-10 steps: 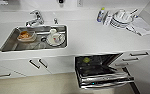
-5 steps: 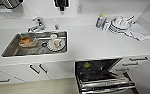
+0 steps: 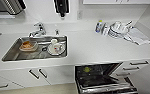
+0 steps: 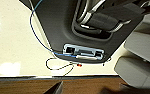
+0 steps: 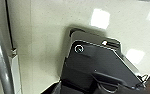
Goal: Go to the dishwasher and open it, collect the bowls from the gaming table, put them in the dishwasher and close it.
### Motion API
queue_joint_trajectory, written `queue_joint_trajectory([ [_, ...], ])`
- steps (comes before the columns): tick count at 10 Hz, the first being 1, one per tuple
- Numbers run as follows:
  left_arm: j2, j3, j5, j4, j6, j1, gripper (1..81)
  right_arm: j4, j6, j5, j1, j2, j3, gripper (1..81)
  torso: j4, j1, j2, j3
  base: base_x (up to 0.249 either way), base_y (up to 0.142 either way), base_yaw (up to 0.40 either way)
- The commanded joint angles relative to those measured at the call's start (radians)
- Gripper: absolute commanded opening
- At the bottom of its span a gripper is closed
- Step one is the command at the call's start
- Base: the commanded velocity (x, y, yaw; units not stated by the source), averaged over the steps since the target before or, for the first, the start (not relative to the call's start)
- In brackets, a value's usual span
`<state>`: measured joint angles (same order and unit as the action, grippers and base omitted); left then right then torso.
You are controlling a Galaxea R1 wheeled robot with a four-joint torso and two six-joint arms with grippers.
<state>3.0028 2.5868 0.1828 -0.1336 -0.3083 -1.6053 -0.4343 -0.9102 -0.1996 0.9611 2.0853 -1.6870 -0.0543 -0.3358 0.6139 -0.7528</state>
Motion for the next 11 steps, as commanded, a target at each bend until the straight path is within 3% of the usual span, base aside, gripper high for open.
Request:
queue_joint_trajectory([
  [1,-0.001,-0.008,-0.082,0.012,0.003,-0.040,81.1,-0.024,0.013,-0.077,-0.112,0.054,-0.112,81.1,0.000,-0.062,0.096,0.000,0.000,0.000,0.000],
  [3,-0.008,-0.008,-0.082,0.014,0.003,-0.040,81.1,0.015,0.085,-0.072,-0.162,0.124,-0.173,81.1,0.000,-0.107,0.168,0.001,0.000,0.000,0.000],
  [4,-0.008,-0.008,-0.082,0.014,0.003,-0.040,81.1,0.018,0.122,-0.086,-0.198,0.143,-0.190,81.1,0.000,-0.254,0.396,0.001,0.000,0.000,0.000],
  [5,-0.010,-0.008,-0.082,0.014,0.003,-0.040,81.1,0.017,0.132,-0.090,-0.225,0.146,-0.195,81.1,0.000,-0.151,0.238,0.001,0.000,0.000,0.000],
  [6,-0.010,-0.008,-0.082,0.014,0.003,-0.040,81.1,0.017,0.132,-0.116,-0.260,0.147,-0.200,81.1,0.000,-0.175,0.276,0.001,0.000,0.000,0.000],
  [7,-0.013,-0.013,-0.083,0.011,0.002,-0.040,81.1,0.009,0.132,-0.126,-0.297,0.147,-0.195,81.1,0.000,-0.132,0.211,0.001,0.000,0.000,0.000],
  [9,-0.014,-0.011,-0.097,0.011,0.003,-0.040,81.1,-0.003,0.126,-0.126,-0.372,0.149,-0.174,81.1,0.000,-0.151,0.238,0.001,0.000,0.000,0.000],
  [11,-0.010,-0.008,-0.098,0.008,0.005,-0.040,81.1,-0.035,0.122,-0.171,-0.481,0.097,-0.090,81.1,0.000,-0.153,0.240,0.001,0.000,0.000,0.000],
])
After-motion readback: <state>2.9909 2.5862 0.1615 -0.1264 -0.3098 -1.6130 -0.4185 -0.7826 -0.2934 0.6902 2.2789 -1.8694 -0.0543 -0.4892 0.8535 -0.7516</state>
